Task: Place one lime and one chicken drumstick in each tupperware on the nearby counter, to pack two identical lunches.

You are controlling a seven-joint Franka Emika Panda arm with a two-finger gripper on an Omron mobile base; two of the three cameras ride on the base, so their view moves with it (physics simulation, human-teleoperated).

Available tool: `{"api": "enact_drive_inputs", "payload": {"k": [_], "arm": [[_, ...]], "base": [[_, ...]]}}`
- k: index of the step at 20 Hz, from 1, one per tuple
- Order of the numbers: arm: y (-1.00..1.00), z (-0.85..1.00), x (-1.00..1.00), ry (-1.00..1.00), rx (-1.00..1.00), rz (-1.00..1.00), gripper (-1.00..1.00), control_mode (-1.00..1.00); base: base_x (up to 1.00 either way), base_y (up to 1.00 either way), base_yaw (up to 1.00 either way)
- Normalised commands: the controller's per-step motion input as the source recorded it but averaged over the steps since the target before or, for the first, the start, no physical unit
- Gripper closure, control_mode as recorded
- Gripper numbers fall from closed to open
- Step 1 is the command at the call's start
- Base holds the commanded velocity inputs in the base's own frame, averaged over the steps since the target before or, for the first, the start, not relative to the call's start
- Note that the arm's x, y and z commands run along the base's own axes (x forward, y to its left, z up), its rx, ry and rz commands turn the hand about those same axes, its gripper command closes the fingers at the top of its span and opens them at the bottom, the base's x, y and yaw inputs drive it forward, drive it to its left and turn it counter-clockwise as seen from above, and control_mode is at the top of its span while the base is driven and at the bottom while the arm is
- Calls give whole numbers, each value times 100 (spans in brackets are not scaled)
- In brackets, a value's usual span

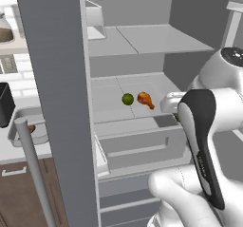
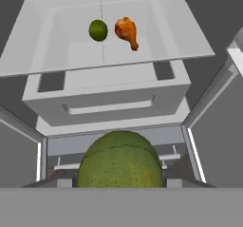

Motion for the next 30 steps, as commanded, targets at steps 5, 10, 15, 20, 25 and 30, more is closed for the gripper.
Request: {"api": "enact_drive_inputs", "payload": {"k": [5, 10, 15, 20, 25, 30], "arm": [[-18, 11, -87, 13, -3, -2, 100, -100], [0, 17, -22, 5, -5, 0, 100, 100], [0, 0, 0, 0, 0, 0, 100, 100], [0, 0, 0, 0, 0, 0, 100, 100], [0, 0, 0, 0, 0, 0, 100, 100], [0, 0, 0, 0, 0, 0, 100, 100]], "base": [[0, 0, 0], [-47, 0, 0], [-100, 40, 0], [-75, 98, 0], [-27, 100, -1], [6, 100, -17]]}}
